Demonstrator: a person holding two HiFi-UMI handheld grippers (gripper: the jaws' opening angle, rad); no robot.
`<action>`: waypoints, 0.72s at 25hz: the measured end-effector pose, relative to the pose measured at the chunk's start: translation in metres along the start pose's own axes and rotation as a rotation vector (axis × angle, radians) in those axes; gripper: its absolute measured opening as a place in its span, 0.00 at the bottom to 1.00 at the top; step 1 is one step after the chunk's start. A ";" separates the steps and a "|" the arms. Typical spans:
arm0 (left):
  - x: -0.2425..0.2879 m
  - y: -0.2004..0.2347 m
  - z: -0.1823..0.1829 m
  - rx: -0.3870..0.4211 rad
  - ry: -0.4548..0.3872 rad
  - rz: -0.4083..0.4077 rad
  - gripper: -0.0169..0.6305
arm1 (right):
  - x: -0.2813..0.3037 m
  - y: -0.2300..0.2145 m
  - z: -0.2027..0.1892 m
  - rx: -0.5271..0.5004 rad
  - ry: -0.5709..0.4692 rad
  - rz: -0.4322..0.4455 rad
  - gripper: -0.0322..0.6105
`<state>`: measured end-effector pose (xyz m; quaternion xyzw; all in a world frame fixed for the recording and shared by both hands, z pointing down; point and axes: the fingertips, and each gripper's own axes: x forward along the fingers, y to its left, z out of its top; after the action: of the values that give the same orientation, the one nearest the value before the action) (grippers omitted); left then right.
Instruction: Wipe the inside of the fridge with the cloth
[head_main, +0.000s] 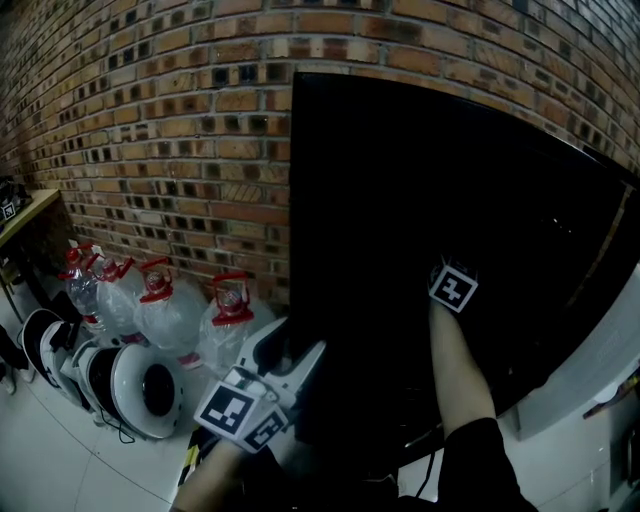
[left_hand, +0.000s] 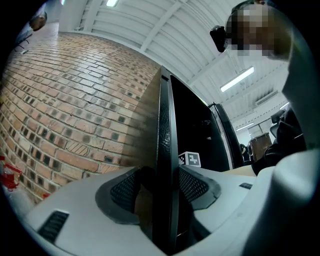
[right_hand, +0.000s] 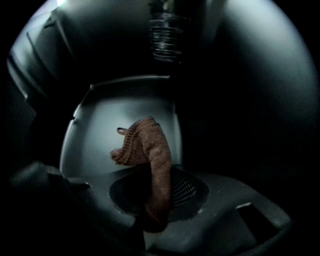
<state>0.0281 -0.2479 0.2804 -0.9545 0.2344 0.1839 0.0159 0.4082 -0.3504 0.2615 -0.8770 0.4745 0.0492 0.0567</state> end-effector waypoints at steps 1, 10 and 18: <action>0.000 0.000 0.000 0.000 -0.001 0.000 0.40 | -0.001 0.002 -0.001 0.012 -0.001 0.016 0.16; -0.002 0.002 0.000 -0.012 -0.010 0.002 0.41 | -0.039 0.137 -0.059 -0.040 0.056 0.461 0.16; -0.002 -0.002 0.000 -0.009 0.001 -0.009 0.41 | -0.032 0.197 -0.089 -0.059 0.086 0.480 0.16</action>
<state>0.0268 -0.2453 0.2808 -0.9557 0.2293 0.1843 0.0125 0.2286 -0.4436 0.3440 -0.7418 0.6696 0.0375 -0.0025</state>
